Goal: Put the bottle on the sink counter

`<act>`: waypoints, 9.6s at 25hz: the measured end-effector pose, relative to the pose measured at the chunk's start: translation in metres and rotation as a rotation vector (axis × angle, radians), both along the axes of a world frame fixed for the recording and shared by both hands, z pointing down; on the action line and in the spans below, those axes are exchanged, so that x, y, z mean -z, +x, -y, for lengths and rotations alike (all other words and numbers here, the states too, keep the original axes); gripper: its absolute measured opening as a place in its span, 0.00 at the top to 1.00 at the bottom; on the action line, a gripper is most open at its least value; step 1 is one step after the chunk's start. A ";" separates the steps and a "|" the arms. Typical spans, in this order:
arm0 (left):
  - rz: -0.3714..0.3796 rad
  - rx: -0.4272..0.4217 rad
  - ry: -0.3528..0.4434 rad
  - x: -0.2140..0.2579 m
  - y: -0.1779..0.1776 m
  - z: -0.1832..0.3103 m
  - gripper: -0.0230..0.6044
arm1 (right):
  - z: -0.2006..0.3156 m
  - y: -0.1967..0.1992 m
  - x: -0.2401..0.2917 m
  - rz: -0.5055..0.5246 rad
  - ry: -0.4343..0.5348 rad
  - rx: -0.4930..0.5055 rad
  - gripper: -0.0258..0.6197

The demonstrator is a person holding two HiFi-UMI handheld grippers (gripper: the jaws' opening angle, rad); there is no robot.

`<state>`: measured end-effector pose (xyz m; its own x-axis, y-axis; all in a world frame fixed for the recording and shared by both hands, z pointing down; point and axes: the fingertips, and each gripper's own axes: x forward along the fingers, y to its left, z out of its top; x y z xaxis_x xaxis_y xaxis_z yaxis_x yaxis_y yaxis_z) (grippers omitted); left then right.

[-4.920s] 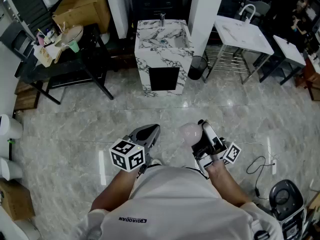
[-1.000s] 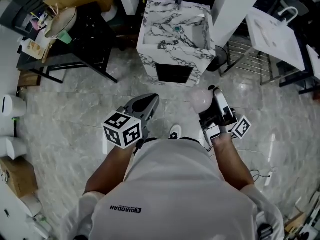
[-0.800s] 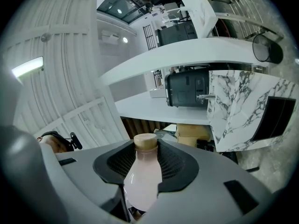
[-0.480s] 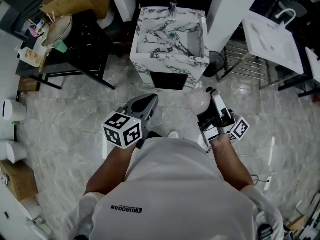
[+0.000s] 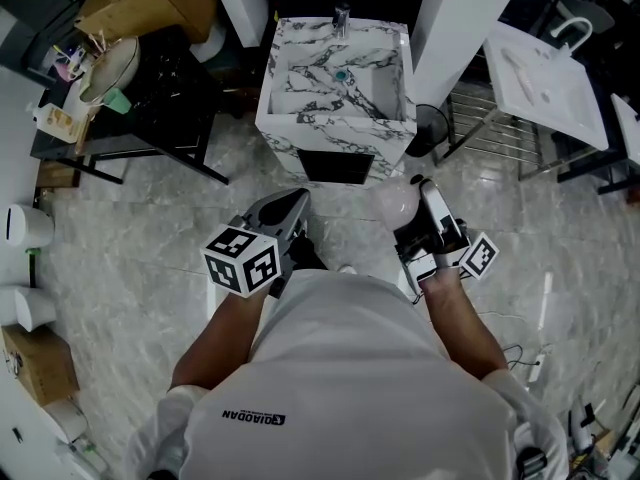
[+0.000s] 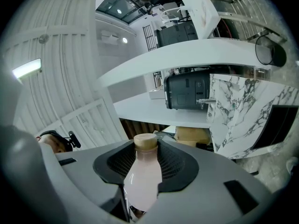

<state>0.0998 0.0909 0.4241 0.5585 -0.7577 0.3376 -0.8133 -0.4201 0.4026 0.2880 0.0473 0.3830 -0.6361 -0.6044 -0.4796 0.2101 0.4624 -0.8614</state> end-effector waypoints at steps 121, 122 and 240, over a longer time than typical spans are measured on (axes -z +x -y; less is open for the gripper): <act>-0.007 -0.034 -0.089 -0.068 -0.256 0.380 0.94 | 0.440 -0.312 -0.133 -1.120 0.286 -0.040 0.70; -0.011 -0.027 -0.092 -0.069 -0.258 0.380 0.94 | 0.441 -0.315 -0.136 -1.132 0.290 -0.035 0.70; -0.002 0.226 -0.225 -0.115 -0.338 0.347 0.94 | 0.592 -0.392 -0.231 -1.593 0.332 -0.020 0.61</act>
<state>-0.2380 -0.2562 0.5388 0.3848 -0.7694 0.5099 -0.8752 -0.1288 0.4663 -0.1037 -0.5445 0.6145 -0.5822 -0.6280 0.5163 -0.7547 0.6536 -0.0560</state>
